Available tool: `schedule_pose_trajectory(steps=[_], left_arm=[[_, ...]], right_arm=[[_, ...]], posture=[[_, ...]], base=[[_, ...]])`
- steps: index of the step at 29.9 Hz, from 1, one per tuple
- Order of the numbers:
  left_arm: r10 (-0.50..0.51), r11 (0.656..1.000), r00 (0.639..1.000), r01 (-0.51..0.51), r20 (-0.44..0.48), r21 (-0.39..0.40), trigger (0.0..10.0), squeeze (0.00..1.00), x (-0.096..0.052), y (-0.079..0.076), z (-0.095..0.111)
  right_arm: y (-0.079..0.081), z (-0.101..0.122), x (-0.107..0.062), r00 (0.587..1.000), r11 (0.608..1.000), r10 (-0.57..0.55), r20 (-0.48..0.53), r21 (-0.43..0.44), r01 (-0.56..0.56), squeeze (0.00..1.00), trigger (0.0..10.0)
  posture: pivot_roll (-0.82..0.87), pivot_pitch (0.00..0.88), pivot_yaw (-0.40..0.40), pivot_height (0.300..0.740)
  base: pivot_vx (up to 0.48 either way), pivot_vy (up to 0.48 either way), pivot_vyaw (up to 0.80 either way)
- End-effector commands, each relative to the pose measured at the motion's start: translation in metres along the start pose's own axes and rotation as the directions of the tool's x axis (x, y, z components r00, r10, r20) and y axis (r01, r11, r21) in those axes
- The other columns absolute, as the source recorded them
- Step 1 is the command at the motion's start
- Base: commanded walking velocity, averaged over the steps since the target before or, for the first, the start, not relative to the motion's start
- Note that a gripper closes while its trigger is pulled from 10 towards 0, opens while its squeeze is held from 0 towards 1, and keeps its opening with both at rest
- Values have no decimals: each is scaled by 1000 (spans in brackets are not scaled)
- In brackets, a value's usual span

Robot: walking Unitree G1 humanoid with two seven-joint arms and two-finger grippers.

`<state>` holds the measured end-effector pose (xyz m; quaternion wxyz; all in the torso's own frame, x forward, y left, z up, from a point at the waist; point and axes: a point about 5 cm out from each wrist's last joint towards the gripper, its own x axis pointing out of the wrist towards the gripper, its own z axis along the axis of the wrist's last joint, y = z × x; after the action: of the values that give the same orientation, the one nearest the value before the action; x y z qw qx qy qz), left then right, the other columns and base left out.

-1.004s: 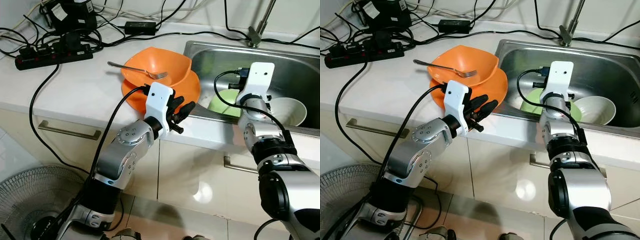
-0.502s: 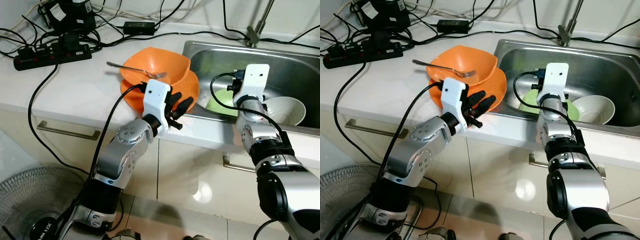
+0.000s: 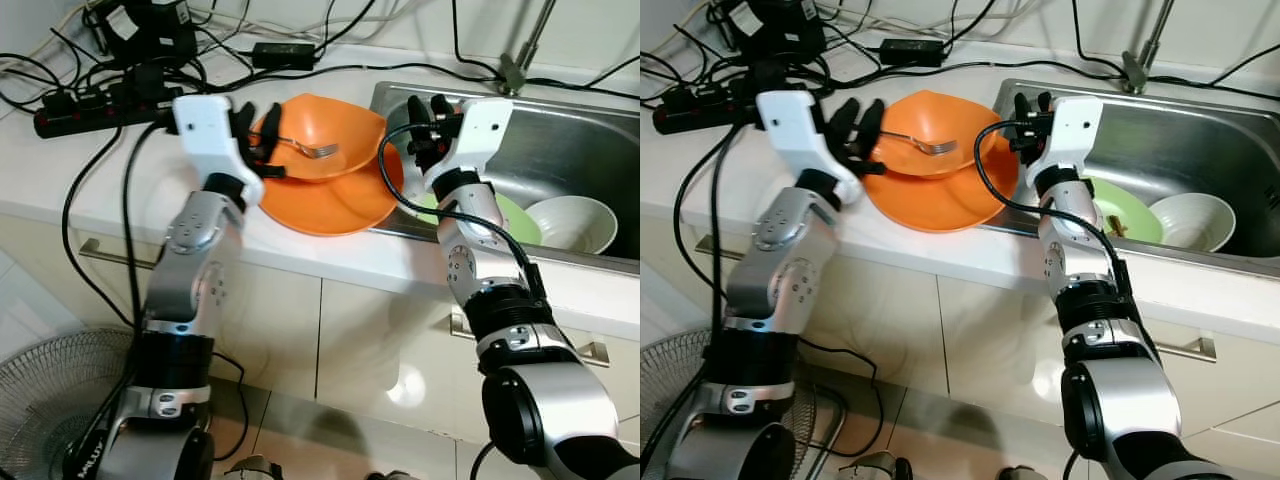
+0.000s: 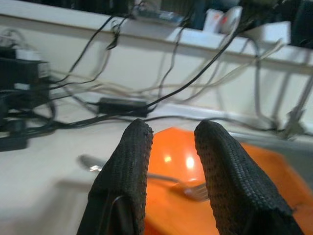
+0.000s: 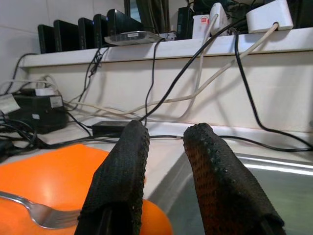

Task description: Kitchen organization

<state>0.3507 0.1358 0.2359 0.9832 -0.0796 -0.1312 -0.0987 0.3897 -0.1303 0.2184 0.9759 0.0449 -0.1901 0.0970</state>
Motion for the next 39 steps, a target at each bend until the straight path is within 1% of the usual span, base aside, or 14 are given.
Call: schedule_pose_trajectory(steps=[1,2,4,5,6,7,11,16,18,22,27,28,34,39], left_arm=[[18,1000,999,-18,34,12,10000,0,6,8,9],[18,1000,999,-18,34,12,10000,0,6,8,9],[80,997,995,-81,57,0,10000,0,8,31,18],[112,994,992,-111,62,-23,10000,1000,8,42,20],[112,994,992,-111,62,-23,10000,1000,8,42,20],[156,987,986,-153,60,-56,10000,1000,7,57,19],[184,976,982,-177,52,-123,10000,1000,4,68,16],[214,958,976,-202,35,-203,10000,1000,1,82,10],[212,947,977,-198,28,-254,10000,1000,1,85,7],[181,938,983,-168,17,-303,10000,1000,1,85,3],[112,938,994,-112,-19,-329,10000,1000,4,78,-6],[71,935,997,-79,-35,-345,10000,0,6,72,-11],[30,922,998,-48,-52,-384,10000,0,10,68,-19],[18,914,998,-40,-58,-404,10000,0,19,67,-20]], right_arm=[[-1,2,-2,1000,1000,3,22,18,-4,0,10000],[-1,2,-2,1000,1000,3,22,18,-4,0,10000],[-3,1,-5,1000,999,5,19,33,-5,0,10000],[-6,0,-7,1000,999,-9,14,35,8,0,10000],[-6,0,-7,1000,999,-9,14,35,8,0,10000],[-13,-1,-11,999,999,-34,5,31,34,0,10000],[-23,-2,-13,997,997,-72,-3,-16,72,0,10000],[-32,-1,-15,995,994,-104,-4,-19,104,0,10000],[-33,0,-15,994,994,-106,-3,-18,106,0,10000],[-33,0,-16,994,994,-109,-3,-19,109,0,10000],[-32,0,-16,994,994,-111,-6,-19,111,0,10000],[-32,-1,-17,994,993,-113,-8,-20,113,0,10000],[-34,0,-17,993,993,-117,-7,-22,117,0,10000],[-37,1,-18,992,992,-128,-6,-26,127,0,10000]], posture=[[143,61,17,740],[143,61,17,740],[143,60,17,740],[140,59,17,740],[140,59,17,740],[138,57,17,740],[134,56,17,740],[132,57,15,740],[130,57,15,740],[128,58,15,740],[125,59,16,740],[124,59,16,740],[115,59,17,740],[107,57,19,740]], base=[[0,0,0],[0,0,0],[0,0,0],[0,0,0],[0,0,0],[0,0,0],[0,0,0],[0,0,0],[0,0,0],[0,0,0],[0,0,0],[0,0,0],[0,0,0],[0,0,0]])
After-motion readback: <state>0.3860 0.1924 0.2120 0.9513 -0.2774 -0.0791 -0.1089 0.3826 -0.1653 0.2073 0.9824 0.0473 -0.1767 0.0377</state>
